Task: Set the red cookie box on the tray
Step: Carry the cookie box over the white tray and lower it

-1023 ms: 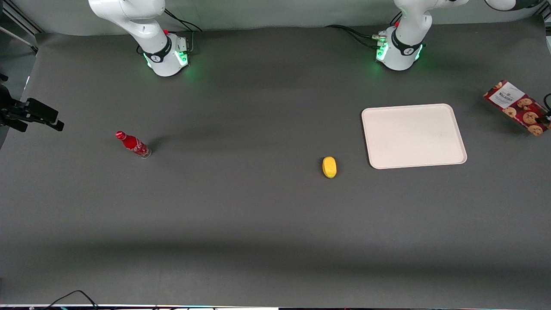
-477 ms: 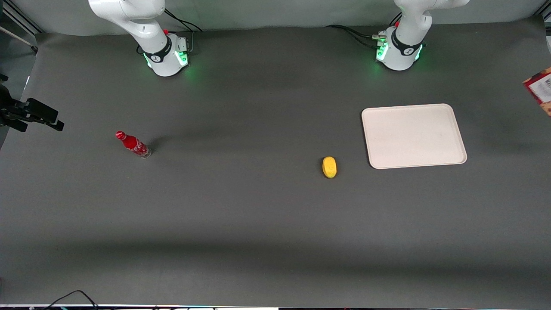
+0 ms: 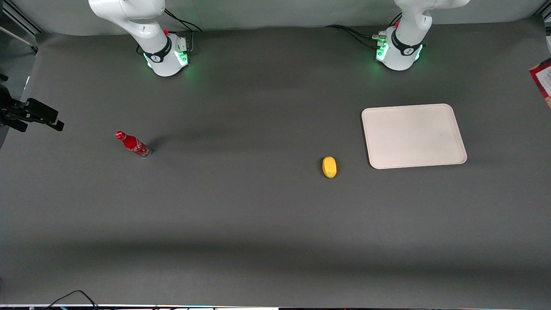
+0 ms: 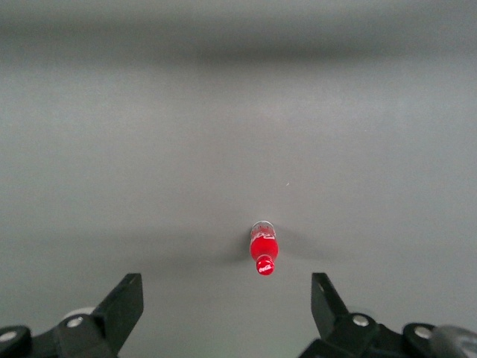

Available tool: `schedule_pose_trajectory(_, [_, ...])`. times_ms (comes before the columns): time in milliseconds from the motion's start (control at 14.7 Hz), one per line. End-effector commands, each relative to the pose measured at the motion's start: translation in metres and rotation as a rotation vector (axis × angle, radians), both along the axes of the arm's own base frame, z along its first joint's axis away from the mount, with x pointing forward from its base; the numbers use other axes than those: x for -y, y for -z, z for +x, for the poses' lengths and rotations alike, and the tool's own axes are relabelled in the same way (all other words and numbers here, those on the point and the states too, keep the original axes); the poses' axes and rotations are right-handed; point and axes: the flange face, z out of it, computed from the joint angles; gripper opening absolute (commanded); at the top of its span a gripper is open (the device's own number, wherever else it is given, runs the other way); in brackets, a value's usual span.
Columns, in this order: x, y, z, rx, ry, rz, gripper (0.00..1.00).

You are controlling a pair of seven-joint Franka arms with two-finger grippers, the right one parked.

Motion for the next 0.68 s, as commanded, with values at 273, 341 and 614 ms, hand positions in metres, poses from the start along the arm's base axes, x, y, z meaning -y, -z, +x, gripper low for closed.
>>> schedule_pose_trajectory(273, [0.094, 0.077, -0.006, -0.123, 0.164, 0.033, 0.0])
schedule_pose_trajectory(341, [0.093, 0.103, -0.017, -0.1, 0.165, 0.025, 0.0])
schedule_pose_trajectory(614, [0.089, 0.202, -0.052, -0.043, 0.16, 0.02, 0.0])
